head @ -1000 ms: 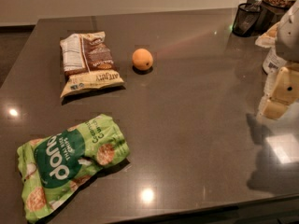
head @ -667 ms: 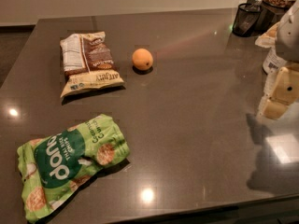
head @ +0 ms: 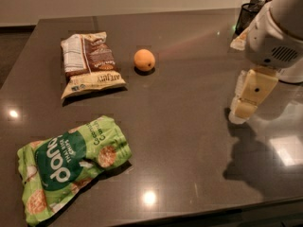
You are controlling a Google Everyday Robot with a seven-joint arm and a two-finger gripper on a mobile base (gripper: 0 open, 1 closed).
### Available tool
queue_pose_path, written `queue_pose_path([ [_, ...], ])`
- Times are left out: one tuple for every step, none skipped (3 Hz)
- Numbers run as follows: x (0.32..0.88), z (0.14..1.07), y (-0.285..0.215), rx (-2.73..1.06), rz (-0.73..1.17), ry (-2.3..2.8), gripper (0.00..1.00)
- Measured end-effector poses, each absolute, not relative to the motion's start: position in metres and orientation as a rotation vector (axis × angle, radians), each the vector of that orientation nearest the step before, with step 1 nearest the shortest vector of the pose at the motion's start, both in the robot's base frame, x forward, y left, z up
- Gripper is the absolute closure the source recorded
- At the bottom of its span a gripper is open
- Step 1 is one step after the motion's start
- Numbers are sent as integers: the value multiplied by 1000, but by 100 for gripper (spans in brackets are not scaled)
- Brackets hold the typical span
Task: Pick green rice chip bag
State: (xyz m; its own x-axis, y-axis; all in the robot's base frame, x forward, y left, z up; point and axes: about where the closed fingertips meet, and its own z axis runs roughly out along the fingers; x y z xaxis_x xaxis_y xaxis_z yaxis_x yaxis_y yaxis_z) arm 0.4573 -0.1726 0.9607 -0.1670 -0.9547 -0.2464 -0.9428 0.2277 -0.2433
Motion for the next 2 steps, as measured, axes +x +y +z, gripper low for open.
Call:
queue_pose_path([
  [465, 946, -141, -1808, 11, 2123, 0],
  [452, 925, -81, -1935, 180, 1999, 0],
])
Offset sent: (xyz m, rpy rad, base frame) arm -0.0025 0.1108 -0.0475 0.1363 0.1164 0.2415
